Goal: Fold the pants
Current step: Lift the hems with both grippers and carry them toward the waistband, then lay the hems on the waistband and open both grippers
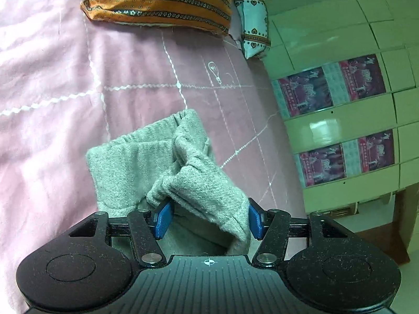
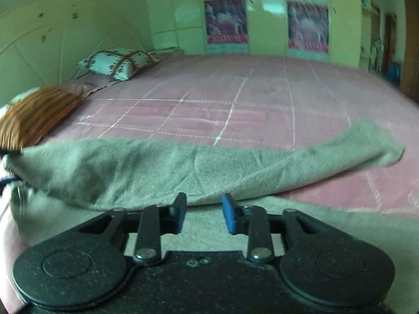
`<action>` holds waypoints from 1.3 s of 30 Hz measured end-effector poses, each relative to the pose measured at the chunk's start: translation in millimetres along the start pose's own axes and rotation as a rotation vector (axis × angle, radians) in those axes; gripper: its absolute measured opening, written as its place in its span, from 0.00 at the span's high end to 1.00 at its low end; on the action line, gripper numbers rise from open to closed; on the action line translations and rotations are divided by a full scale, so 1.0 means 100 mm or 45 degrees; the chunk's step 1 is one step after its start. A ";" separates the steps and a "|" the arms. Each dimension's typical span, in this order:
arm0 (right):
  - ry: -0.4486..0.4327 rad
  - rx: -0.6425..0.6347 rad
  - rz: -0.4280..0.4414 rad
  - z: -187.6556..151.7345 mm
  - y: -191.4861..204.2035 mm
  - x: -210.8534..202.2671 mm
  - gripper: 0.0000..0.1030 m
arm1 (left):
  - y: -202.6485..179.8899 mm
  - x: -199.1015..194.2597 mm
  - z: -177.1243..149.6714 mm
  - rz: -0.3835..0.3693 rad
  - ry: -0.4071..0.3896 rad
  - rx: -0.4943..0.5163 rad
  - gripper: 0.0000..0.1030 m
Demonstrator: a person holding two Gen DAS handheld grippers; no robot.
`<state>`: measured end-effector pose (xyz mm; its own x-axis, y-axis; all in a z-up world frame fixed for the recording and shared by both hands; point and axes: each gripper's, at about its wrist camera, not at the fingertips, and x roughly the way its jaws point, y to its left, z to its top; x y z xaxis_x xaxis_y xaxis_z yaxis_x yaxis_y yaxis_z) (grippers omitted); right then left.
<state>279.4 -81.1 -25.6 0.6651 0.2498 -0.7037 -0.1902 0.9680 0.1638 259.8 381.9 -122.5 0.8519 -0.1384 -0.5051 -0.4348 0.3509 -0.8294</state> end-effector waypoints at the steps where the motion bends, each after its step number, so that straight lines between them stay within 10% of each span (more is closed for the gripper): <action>1: 0.020 0.060 0.002 0.02 -0.04 0.09 0.72 | 0.00 0.02 -0.01 -0.001 0.001 0.004 0.44; 8: 0.196 0.613 0.075 0.08 -0.46 0.72 0.70 | -0.05 0.01 0.14 -0.032 0.014 0.050 0.49; 12: 0.227 0.717 0.104 0.05 -0.61 0.86 1.00 | -0.28 0.05 0.29 -0.070 0.055 0.227 0.73; 18: -0.217 0.419 0.194 0.32 -0.47 -0.10 1.00 | -1.29 -0.23 0.63 -0.636 -0.010 0.920 0.75; 21: -0.265 0.276 0.243 0.05 -0.46 -0.48 1.00 | -0.91 -0.03 0.78 -0.360 0.149 0.866 0.75; 24: 0.163 0.218 0.223 -0.49 -0.42 -0.04 1.00 | -0.45 0.26 0.62 0.088 0.372 0.933 0.75; 39: 0.198 0.467 0.158 -0.53 -0.52 0.12 1.00 | -0.10 0.05 0.44 -0.018 0.236 0.705 0.77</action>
<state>259.0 -129.9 -79.8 0.5310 0.3852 -0.7547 0.0271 0.8825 0.4695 281.1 418.6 -106.5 0.7697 -0.2887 -0.5694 -0.1636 0.7730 -0.6130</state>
